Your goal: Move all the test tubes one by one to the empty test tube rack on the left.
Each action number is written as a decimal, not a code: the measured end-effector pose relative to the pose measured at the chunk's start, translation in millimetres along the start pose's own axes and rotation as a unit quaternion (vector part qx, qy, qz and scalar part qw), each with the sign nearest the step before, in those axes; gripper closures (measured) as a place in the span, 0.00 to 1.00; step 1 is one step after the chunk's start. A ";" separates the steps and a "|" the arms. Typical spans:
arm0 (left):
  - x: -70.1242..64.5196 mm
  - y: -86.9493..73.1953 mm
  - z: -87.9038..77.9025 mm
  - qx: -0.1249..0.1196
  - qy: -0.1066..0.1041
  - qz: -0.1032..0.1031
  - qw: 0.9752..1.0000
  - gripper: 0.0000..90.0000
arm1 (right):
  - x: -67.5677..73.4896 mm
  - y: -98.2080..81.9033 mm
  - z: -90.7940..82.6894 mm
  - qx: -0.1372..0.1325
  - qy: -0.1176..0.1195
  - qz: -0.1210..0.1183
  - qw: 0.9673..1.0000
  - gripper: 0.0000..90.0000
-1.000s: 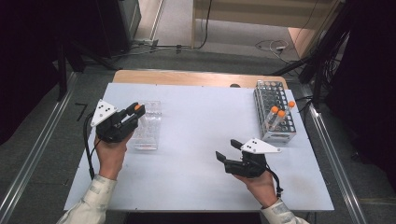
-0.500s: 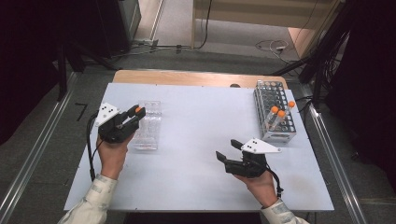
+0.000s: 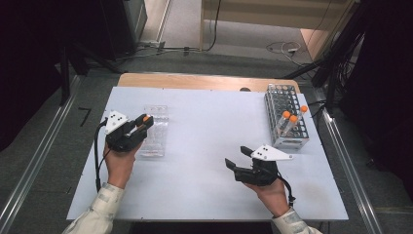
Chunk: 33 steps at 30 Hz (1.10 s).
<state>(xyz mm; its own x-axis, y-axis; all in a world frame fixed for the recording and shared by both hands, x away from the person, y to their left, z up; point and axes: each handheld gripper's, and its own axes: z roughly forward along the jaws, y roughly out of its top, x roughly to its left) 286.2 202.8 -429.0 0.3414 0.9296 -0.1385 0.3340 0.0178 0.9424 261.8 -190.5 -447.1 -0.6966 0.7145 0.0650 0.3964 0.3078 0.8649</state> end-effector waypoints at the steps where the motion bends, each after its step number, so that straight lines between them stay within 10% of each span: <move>1: 0.3 -0.5 -0.1 -0.001 -0.001 -0.001 1.000 0.77 | -0.1 -0.1 0.2 0.001 0.000 -0.001 1.000 0.30; 25: 0.6 -1.4 -3.6 -0.004 -0.004 -0.006 1.000 0.69 | 0.0 -1.0 0.3 0.001 0.000 0.000 1.000 0.30; 33: -2.2 0.1 -7.4 -0.015 -0.007 -0.010 1.000 0.52 | -2.4 -1.0 -0.9 -0.001 -0.005 0.004 1.000 0.30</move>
<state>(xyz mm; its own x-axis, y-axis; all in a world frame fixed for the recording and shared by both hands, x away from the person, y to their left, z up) 279.1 203.5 -426.4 0.3476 0.9238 -0.1606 0.3140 0.0467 0.9483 262.6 -193.1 -447.8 -0.6869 0.7237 0.0664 0.4006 0.3008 0.8655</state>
